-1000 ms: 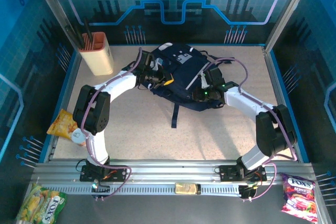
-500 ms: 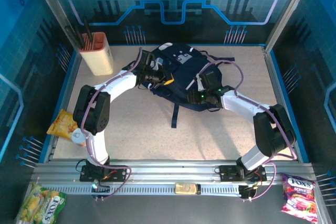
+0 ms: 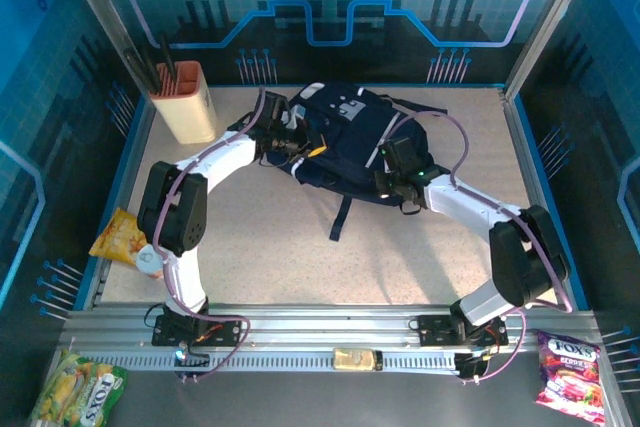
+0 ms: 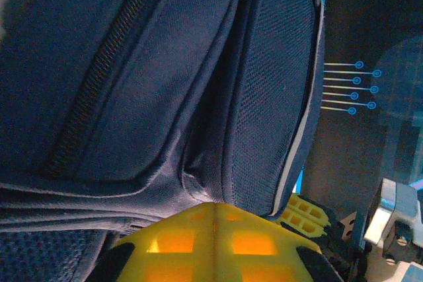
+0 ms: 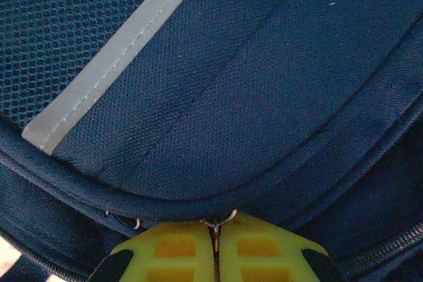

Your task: Pack books, pencil case, and school supplies into a backpack

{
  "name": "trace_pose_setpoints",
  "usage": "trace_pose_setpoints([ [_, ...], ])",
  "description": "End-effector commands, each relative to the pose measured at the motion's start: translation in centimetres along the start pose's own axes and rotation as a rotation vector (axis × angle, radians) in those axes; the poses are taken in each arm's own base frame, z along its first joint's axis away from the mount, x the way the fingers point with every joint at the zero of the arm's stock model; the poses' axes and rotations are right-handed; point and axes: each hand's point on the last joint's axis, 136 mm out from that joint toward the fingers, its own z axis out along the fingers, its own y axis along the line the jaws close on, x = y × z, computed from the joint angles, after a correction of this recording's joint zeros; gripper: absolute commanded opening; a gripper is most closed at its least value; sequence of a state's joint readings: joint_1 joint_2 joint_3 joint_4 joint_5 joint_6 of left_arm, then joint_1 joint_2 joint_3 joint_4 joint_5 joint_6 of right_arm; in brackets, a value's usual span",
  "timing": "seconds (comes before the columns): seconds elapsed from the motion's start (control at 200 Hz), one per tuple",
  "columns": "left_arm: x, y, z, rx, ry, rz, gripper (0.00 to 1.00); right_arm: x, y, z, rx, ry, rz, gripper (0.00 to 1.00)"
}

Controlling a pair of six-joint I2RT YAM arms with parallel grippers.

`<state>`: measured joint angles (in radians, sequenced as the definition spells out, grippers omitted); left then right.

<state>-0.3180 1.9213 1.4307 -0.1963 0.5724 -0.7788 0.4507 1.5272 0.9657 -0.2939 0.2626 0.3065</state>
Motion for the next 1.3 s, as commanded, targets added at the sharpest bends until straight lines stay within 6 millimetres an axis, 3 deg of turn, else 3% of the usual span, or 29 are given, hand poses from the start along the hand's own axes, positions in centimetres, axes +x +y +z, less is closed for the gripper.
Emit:
trace_pose_setpoints([
  [0.0, -0.9, -0.5, -0.3, 0.008, -0.019, 0.034, 0.0, -0.9, -0.9, -1.3, 0.033, -0.026, -0.061, 0.04],
  [0.07, -0.7, -0.5, -0.8, 0.008, -0.029, 0.034, 0.0, -1.1, 0.4, -1.5, -0.023, -0.026, -0.096, 0.02],
  [0.21, -0.6, 0.1, -2.7, -0.02, -0.094, 0.027, 0.16, -1.8, 3.8, -2.3, -0.105, -0.029, -0.182, 0.0],
  [0.3, -0.2, 0.7, -4.2, -0.034, -0.141, 0.004, 0.29, -2.1, 6.8, -2.8, -0.162, -0.04, -0.252, 0.0],
  [0.47, 1.1, 2.3, -7.1, -0.06, -0.229, -0.051, 0.43, -2.5, 12.7, -3.6, -0.297, -0.052, -0.338, 0.0],
  [0.68, 3.1, 5.0, -9.6, -0.077, -0.315, -0.168, 0.52, -2.7, 19.1, -4.3, -0.457, -0.06, -0.403, 0.0],
  [0.81, 3.8, 4.6, -9.8, -0.01, -0.312, -0.219, 0.56, -2.5, 22.1, -4.8, -0.569, -0.061, -0.405, 0.0],
  [1.006, 4.1, 5.0, -8.9, 0.012, -0.275, -0.267, 0.56, -2.1, 24.1, -5.0, -0.672, -0.051, -0.38, 0.0],
  [1.161, 3.6, 4.1, -8.2, 0.055, -0.254, -0.257, 0.48, -1.6, 24.7, -4.9, -0.684, -0.039, -0.392, 0.0],
  [1.291, 3.6, 5.5, -7.5, -0.005, -0.246, -0.286, 0.43, -1.6, 24.7, -4.7, -0.682, -0.035, -0.39, 0.0],
])
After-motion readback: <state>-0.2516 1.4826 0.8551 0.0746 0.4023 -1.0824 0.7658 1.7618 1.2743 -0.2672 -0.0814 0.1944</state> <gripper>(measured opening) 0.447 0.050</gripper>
